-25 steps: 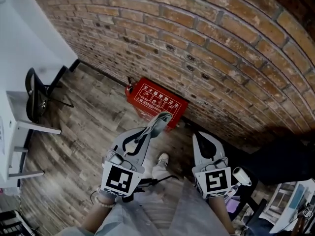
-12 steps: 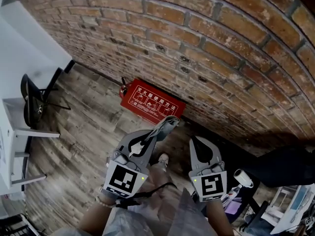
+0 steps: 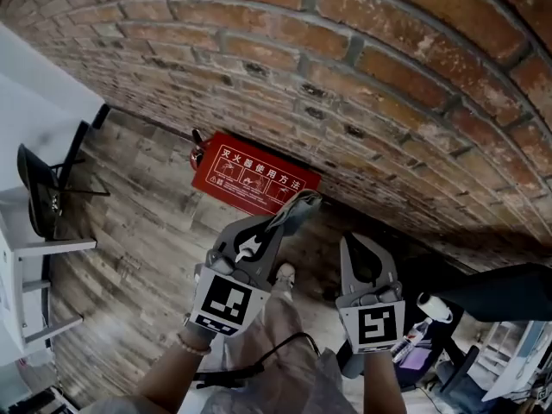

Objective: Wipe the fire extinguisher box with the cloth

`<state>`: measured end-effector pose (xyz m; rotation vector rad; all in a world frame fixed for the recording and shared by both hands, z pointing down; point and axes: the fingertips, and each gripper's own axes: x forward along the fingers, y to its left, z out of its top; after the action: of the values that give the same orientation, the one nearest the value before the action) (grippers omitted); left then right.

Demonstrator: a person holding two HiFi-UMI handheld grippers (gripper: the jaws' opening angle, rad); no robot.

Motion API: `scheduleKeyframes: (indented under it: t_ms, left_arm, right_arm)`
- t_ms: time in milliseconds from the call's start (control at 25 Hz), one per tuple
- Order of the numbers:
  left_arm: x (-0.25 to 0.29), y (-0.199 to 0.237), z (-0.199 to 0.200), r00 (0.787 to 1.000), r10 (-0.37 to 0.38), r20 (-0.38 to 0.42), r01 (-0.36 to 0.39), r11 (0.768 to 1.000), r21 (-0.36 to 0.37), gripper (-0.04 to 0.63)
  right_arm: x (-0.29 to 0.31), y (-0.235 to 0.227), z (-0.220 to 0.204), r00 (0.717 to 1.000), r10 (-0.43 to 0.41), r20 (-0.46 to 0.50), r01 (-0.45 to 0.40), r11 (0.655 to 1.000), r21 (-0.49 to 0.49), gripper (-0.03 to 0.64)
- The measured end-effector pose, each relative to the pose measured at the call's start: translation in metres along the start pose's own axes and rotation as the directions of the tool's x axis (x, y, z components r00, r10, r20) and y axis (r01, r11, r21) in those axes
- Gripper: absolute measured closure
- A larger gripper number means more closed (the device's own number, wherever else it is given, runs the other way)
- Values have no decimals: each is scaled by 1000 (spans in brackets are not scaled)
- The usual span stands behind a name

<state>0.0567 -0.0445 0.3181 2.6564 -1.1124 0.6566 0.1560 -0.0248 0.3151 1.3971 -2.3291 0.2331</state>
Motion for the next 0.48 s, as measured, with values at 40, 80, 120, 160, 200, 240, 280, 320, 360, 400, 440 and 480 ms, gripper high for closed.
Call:
scheduleKeyframes:
  t_ms: [40, 80, 120, 160, 200, 240, 280, 320, 360, 400, 440, 480]
  left_arm:
    - [10, 3, -5, 1000, -3, -3, 3, 1000, 0, 583]
    - [19, 5, -11, 1000, -6, -6, 6, 1000, -2, 583]
    - [28, 7, -17, 1000, -10, -10, 10, 1000, -3, 583]
    - [37, 8, -23, 1000, -14, -14, 14, 1000, -3, 583]
    - [46, 9, -28, 1000, -19, -19, 19, 1000, -2, 583]
    - [55, 10, -34, 999, -26, -24, 26, 1000, 0, 583]
    - [63, 11, -39, 999, -33, -29, 33, 999, 0, 583]
    - [71, 11, -44, 999, -39, -34, 39, 999, -1, 583]
    - [79, 11, -50, 998, -45, -38, 45, 999, -3, 583]
    - [88, 12, -55, 998, -50, -43, 49, 999, -7, 583]
    - [96, 12, -61, 997, -54, -48, 54, 998, -14, 583]
    - [104, 12, -67, 997, -59, -53, 58, 998, -24, 583]
  right_arm:
    - [6, -3, -6, 1000, -10, -5, 10, 1000, 8, 607]
    - [11, -6, -13, 1000, -18, -11, 18, 1000, 16, 607]
    - [17, -9, -20, 1000, -25, -19, 26, 999, 23, 607]
    - [22, -12, -27, 999, -33, -26, 34, 999, 29, 606]
    - [27, -15, -33, 999, -42, -33, 43, 998, 35, 607]
    - [31, -17, -39, 998, -48, -39, 49, 998, 39, 607]
    - [35, -19, -45, 998, -51, -45, 53, 998, 39, 606]
    - [39, -19, -51, 997, -52, -52, 54, 998, 38, 607]
    - [42, -19, -57, 997, -51, -58, 54, 998, 37, 607]
    - [45, -20, -62, 997, -52, -63, 55, 998, 40, 607]
    - [49, -20, -66, 996, -53, -65, 56, 997, 46, 607]
    - [52, -19, -70, 996, -54, -69, 58, 997, 52, 607]
